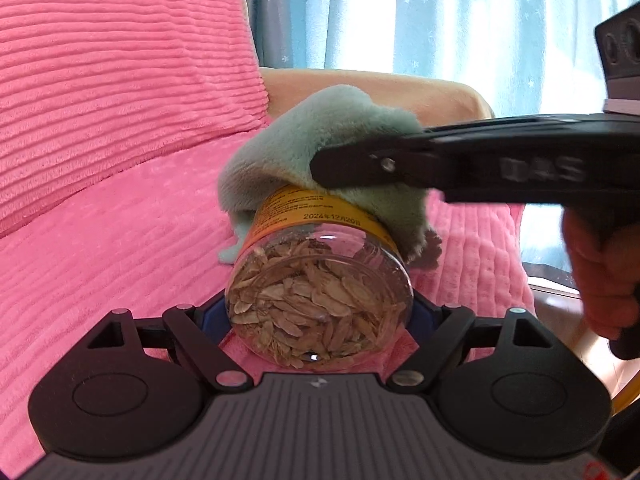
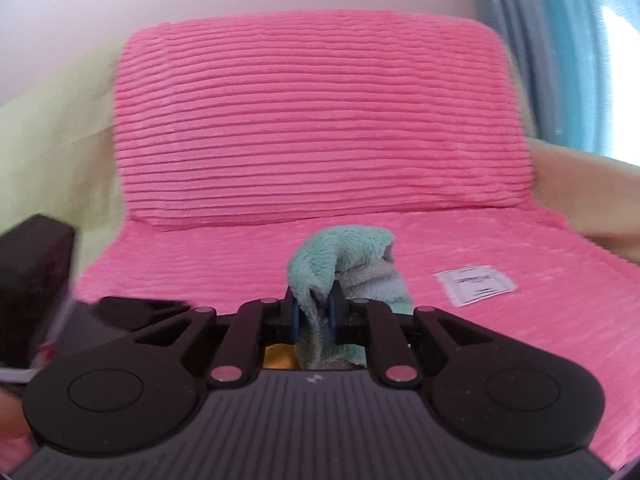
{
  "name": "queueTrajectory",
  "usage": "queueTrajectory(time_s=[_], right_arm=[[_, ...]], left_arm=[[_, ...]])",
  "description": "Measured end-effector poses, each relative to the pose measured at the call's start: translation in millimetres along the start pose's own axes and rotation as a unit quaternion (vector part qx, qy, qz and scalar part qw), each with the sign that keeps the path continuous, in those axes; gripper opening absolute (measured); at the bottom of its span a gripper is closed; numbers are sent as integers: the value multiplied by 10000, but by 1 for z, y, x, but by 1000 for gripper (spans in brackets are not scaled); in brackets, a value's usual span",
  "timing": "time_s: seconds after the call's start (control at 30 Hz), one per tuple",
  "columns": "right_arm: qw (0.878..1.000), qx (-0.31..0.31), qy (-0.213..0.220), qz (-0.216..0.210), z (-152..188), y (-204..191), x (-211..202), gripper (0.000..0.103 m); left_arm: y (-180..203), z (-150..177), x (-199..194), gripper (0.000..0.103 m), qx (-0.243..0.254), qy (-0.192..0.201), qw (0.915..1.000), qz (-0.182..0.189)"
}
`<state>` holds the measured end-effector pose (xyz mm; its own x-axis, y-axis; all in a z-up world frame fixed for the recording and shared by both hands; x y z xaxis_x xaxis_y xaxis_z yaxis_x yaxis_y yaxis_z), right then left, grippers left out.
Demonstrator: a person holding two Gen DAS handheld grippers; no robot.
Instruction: Clean container
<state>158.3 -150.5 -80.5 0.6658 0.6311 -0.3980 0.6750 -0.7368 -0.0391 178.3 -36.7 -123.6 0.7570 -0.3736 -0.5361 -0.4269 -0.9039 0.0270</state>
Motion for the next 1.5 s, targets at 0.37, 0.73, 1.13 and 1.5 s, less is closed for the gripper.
queueTrajectory(time_s=[0.37,0.73,1.13,1.5], right_arm=[[9999,-134,-14,-14,0,-4,0,10],[9992,168,93,360,-2,15,10,11],[9991,289,67,312,-3,20,8,11],[9990,275,8,359,-2,20,3,11]], left_arm=[[3,-1,-1,84,177,-31,9998,-73],[-4,-4,0,85,41,-86,10000,18],[-23,-6,3,84,-871,-43,9951,454],[-12,-6,5,84,235,-60,9996,-149]])
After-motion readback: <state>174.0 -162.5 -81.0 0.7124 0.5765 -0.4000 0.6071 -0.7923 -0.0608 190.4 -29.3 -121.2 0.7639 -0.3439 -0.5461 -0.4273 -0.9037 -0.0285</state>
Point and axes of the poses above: each gripper's, at about its wrist camera, not at the fingertips, and x roughly the way its jaws point, y to its right, z to its underside, the point moved 7 cm from there along x, roughly the way its jaws point, and after that the axes turned 2 degrees about -y, right-handed, at the moved point
